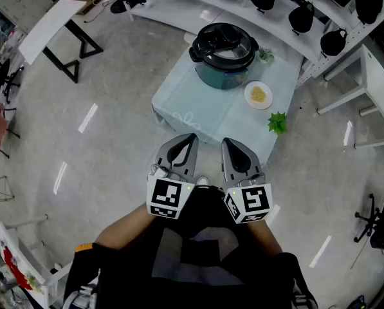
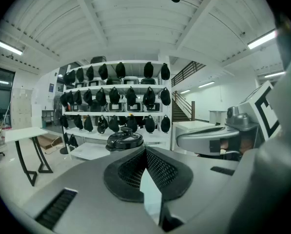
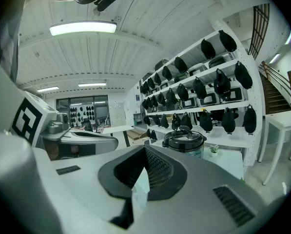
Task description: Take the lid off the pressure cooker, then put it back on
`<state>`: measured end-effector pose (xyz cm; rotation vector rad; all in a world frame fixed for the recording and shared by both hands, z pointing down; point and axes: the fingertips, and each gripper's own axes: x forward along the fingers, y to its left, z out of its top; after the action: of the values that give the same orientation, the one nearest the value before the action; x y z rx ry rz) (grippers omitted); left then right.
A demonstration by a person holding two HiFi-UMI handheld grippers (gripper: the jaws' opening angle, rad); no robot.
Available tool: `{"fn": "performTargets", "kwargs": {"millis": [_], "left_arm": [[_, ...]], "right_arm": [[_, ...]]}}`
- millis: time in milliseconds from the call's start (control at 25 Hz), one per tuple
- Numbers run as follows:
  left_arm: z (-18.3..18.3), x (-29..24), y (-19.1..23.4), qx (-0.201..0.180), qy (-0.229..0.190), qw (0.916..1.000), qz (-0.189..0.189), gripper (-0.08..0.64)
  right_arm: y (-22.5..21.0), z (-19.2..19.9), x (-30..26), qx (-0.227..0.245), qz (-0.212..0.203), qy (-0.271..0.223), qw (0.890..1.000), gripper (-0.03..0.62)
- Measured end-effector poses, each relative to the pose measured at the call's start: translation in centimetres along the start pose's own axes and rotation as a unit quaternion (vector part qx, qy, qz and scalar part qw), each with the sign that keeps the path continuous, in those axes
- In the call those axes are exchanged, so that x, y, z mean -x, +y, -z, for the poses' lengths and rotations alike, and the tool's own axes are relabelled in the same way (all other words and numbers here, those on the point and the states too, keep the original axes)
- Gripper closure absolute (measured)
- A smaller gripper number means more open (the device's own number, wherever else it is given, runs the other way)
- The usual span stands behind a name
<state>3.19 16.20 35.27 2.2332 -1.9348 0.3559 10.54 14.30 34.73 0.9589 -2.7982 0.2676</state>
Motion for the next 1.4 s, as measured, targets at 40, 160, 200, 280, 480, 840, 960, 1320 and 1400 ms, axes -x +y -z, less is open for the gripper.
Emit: {"fn": "performTargets", "kwargs": {"millis": [40, 160, 200, 280, 480, 840, 960, 1320, 1400], "left_arm": [[0.0, -0.1, 0.0, -0.001, 0.000, 1.0000, 0.000, 0.553], [-0.2, -0.3, -0.2, -0.003, -0.001, 1.0000, -0.001, 0.552], [-0.3, -0.4, -0.3, -0.003, -0.001, 1.0000, -0.001, 0.552], [-0.4, -0.5, -0.4, -0.005, -0.001, 1.0000, -0.001, 0.552], [-0.5, -1.0, -0.8, -0.007, -0.001, 1.0000, 0.003, 0.552], [-0.6, -1.4, -1.8, -0.012, -0.002, 0.9999, 0.006, 0.553], [-0.7, -1.3, -2.2, -0.013, -0.003, 0.9999, 0.006, 0.552], [-0.4, -0.6, -3.0, -0.013, -0.002, 0.9999, 0.003, 0.553], [-0.1, -0.6, -3.1, -0.011, 0.001, 0.9999, 0.006, 0.552]], "right_arm": [[-0.1, 0.0, 0.0, 0.001, 0.000, 0.000, 1.000, 0.578], [-0.4, 0.0, 0.0, 0.002, 0.000, 0.001, 1.000, 0.578], [-0.5, 0.0, 0.0, 0.002, 0.000, 0.001, 1.000, 0.578], [-0.7, -0.1, 0.0, 0.002, 0.000, 0.001, 1.000, 0.578], [-1.2, -0.2, 0.1, 0.000, 0.002, -0.001, 1.000, 0.578], [-2.0, -0.2, 0.6, -0.015, -0.003, -0.007, 1.000, 0.577], [-2.1, -0.1, 1.0, -0.017, -0.003, -0.007, 1.000, 0.577], [-2.2, 0.5, 1.8, -0.025, 0.000, -0.004, 1.000, 0.577], [-2.2, 0.7, 1.7, -0.026, 0.001, 0.000, 1.000, 0.577]]}}
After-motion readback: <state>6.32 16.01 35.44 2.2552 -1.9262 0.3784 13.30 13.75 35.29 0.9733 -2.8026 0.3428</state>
